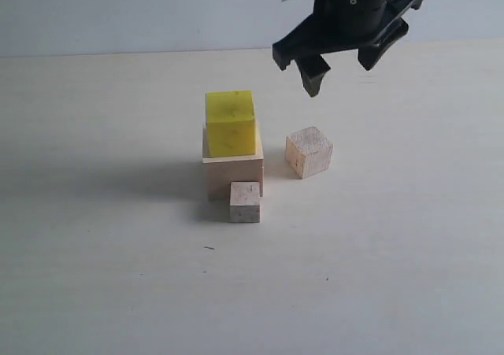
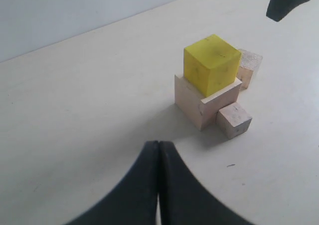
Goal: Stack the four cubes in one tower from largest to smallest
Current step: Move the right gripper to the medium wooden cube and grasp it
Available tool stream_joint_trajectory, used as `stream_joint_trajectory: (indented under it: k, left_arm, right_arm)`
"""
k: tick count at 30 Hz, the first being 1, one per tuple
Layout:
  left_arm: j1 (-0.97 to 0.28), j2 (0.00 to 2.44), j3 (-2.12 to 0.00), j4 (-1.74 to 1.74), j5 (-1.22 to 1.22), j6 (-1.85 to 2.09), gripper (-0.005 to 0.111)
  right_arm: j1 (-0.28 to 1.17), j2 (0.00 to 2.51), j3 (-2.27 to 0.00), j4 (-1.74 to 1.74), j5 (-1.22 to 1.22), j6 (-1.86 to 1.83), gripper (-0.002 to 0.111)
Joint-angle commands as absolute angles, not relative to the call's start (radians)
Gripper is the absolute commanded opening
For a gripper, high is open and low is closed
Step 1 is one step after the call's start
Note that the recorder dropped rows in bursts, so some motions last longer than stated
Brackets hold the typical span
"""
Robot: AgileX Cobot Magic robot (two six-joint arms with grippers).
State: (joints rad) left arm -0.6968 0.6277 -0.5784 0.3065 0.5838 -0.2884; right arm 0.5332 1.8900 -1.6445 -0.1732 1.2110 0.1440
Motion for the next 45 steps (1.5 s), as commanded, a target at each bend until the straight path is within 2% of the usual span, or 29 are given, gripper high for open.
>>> stream_joint_trajectory:
  k: [1,19,24,31,45]
  left_arm:
    - [-0.697,0.622,-0.574,0.317,0.586,-0.294,0.000]
    - [-0.697,0.622,-0.570,0.332,0.583,-0.294,0.000]
    - [-0.697,0.622,-0.570,0.337,0.583,-0.294,0.000]
    - [-0.697,0.622,-0.570,0.343,0.583,-0.294,0.000]
    - [-0.697,0.622,-0.570,0.347,0.582,-0.294,0.000]
  right_arm:
    - [0.510,1.900,-1.550,-0.105,1.081,0.079,0.072]
    - [0.507,2.040,-1.543,-0.079,0.979,0.027,0.072]
    - [0.465,2.060,-1.543,-0.018,0.968,0.000,0.072]
    - [0.376,2.076,-1.543,0.256,0.962,-0.164,0.072]
    - [0.369,2.103,-1.543,0.248,0.925,-0.183,0.072]
